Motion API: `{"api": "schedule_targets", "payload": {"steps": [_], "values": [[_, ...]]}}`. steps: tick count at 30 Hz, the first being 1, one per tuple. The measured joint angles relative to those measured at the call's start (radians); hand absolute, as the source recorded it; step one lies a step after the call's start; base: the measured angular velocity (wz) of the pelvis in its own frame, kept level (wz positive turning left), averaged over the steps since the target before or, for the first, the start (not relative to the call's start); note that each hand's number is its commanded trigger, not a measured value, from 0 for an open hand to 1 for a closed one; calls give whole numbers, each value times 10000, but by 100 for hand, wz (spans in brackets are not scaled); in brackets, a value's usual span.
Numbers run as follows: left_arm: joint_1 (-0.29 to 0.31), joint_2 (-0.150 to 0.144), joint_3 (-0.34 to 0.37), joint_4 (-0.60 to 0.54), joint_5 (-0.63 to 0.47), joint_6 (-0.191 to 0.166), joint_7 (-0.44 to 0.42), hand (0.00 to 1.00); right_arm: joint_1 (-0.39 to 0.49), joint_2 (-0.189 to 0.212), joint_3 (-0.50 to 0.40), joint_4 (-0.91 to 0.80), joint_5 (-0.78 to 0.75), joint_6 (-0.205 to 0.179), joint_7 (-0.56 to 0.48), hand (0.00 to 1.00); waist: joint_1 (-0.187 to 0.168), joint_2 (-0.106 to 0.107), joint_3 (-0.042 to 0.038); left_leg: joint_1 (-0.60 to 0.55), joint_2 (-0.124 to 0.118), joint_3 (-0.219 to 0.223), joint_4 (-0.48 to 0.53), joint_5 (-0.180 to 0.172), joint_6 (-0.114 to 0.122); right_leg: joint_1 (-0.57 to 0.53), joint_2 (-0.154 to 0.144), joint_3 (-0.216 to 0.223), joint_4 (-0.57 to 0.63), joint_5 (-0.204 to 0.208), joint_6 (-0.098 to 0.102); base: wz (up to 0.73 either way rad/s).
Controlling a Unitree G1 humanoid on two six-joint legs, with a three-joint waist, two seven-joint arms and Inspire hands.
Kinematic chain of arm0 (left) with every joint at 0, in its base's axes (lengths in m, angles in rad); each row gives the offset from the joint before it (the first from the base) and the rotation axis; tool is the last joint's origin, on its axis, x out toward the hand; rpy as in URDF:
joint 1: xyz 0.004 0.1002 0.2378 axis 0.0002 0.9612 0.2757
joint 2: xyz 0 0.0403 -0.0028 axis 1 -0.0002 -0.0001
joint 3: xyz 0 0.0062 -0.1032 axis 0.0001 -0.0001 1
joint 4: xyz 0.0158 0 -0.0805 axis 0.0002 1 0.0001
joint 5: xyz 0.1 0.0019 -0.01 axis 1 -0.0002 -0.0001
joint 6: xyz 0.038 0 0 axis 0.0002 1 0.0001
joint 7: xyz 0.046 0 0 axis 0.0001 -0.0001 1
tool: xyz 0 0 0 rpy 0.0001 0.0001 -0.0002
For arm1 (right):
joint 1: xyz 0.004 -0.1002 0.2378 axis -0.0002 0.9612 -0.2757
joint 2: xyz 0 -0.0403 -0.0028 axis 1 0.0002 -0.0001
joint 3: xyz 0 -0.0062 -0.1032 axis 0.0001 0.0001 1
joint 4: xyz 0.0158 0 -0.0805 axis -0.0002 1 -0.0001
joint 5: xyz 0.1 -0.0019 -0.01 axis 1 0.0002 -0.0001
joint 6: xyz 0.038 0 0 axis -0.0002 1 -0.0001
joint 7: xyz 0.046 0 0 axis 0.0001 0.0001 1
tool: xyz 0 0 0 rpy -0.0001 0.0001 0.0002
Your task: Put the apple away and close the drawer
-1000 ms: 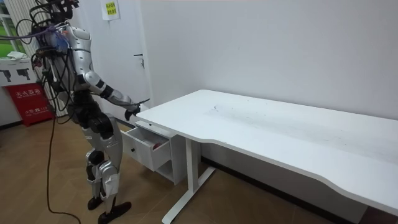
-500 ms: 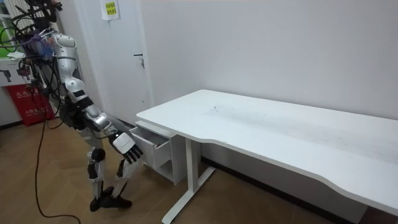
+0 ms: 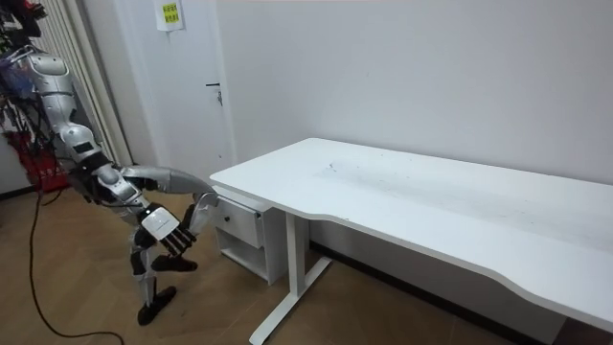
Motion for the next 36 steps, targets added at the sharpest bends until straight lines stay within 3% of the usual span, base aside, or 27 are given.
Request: {"api": "schedule_targets", "payload": {"steps": [1,2,3,4,6,7,9,10,12,15,19,20,21,22,23,24,25,26,27,28,29,30,33,36], "values": [[-124,94,43,-33,-6,-92,20,0,-72,8,-29,-85,-64,99,-10,0,15,110,43,-235,72,13,348,-423,696,-73,-132,339,116,-33,66,25],[-46,94,129,-24,-24,-72,35,0,-186,-3,-34,-210,-15,263,-21,0,168,-6,52,-355,-91,56,682,-646,651,315,-167,776,-44,-53,112,8],[63,18,100,-11,-27,-51,33,0,-191,-16,-34,-251,76,309,-55,0,117,-173,100,-235,-269,68,402,-552,795,1095,-295,836,-567,-32,157,4],[50,0,59,8,-24,-62,42,0,-191,-23,-34,-251,118,378,-92,0,112,-171,97,-220,-338,80,227,-421,838,1464,-309,765,-999,-26,163,21],[81,-15,-32,89,-24,-178,210,0,-193,-9,59,-212,145,474,-133,0,200,-308,72,-10,-726,243,-827,147,796,3104,-238,212,-4313,-88,314,5],[133,9,-21,84,-31,-169,263,0,-156,24,62,-179,197,474,-117,0,196,-408,70,126,-821,344,-1173,313,747,3686,-156,117,-5375,-147,407,3],[134,76,-28,66,-38,-62,484,0,44,49,63,-85,380,462,-97,0,258,-719,-19,640,-1058,697,-2471,821,504,5710,460,-155,-9199,-509,722,3],[132,80,-52,58,-44,-56,530,0,59,50,92,-87,395,454,-103,0,313,-823,-42,749,-1111,713,-2749,949,443,6135,642,-192,-10095,-635,736,-24],[7,97,-65,18,-7,-50,637,0,108,128,161,-80,519,323,-98,0,514,-947,-70,1025,-1116,732,-3510,1313,363,7523,1394,-305,-13128,-915,609,-35],[-272,116,-38,52,27,-33,687,0,133,363,149,-47,418,251,-118,0,476,-1241,-70,1256,-1062,642,-4096,1616,306,8597,1850,-362,-15163,-938,642,-7],[-527,-37,-13,-279,59,-19,685,0,140,450,125,437,340,171,-187,0,413,-1355,-122,1635,-844,254,-4360,1759,135,9119,2241,-522,-15729,-853,485,9],[-527,-73,-17,-405,55,-30,683,0,147,472,126,532,335,177,-225,0,392,-1366,-109,1707,-821,204,-4300,1855,-22,9271,2281,-451,-15752,-763,337,16],[-552,-38,-29,-416,-8,-46,678,0,114,567,127,594,293,177,-260,0,354,-1609,27,1276,-858,399,-3388,1905,-207,9624,2126,131,-16035,-690,218,29],[-593,-47,-69,-414,-11,-48,685,0,176,595,119,666,255,160,-283,0,313,-1758,-29,904,-940,429,-3294,1939,-250,9763,2066,614,-16225,-699,207,73],[-776,-138,-124,-440,23,-80,661,0,236,541,34,919,46,158,-284,0,207,-1576,-34,138,-927,474,-4279,2385,-43,9712,2109,776,-16189,-723,222,70],[-777,-125,-114,-447,77,-80,673,0,207,598,38,1358,-150,262,-259,0,349,-1600,-124,79,-929,961,-4056,2832,292,9625,1975,797,-16088,-865,278,48],[-722,-114,-92,-440,76,-45,684,0,202,623,47,1450,-192,290,-199,0,514,-1600,-117,202,-913,1086,-4123,2860,318,9607,1990,619,-16056,-877,285,-22],[-580,-64,-88,-425,81,48,690,0,201,669,59,1499,-241,309,-72,0,734,-1538,-67,417,-904,1020,-4229,2858,318,9573,2041,279,-16059,-942,228,-58],[-386,-79,-70,-403,82,230,687,0,181,676,59,1469,-406,321,-56,0,858,-1453,-28,584,-900,445,-4255,2855,313,9445,2272,270,-16293,-936,152,-62],[-304,-95,-73,-396,78,308,667,0,139,673,68,1454,-504,336,-62,0,871,-1405,-23,629,-896,84,-4270,2848,297,9321,2383,292,-16523,-818,23,-44],[-243,-133,-69,-369,80,416,585,0,88,655,95,1430,-732,417,-68,0,752,-1283,-7,686,-861,-229,-4317,2867,143,9278,2589,-19,-16694,-432,-185,4],[-304,-137,-69,-381,82,415,494,0,105,648,145,1417,-908,541,-57,0,591,-1268,-69,801,-850,-191,-4552,2937,9,9416,2592,-348,-16683,-348,-212,30],[-700,-153,-76,-346,80,283,309,0,-43,605,161,1419,-978,835,172,0,544,-1157,-48,1279,-786,239,-5251,3050,-166,9380,2664,-259,-16675,-377,-258,4],[-756,-155,-81,-342,81,162,106,0,-282,609,162,1426,-1162,806,533,0,432,-1120,-54,1525,-763,304,-5461,3063,-198,9414,2690,-303,-16530,-453,-346,-20]]}}
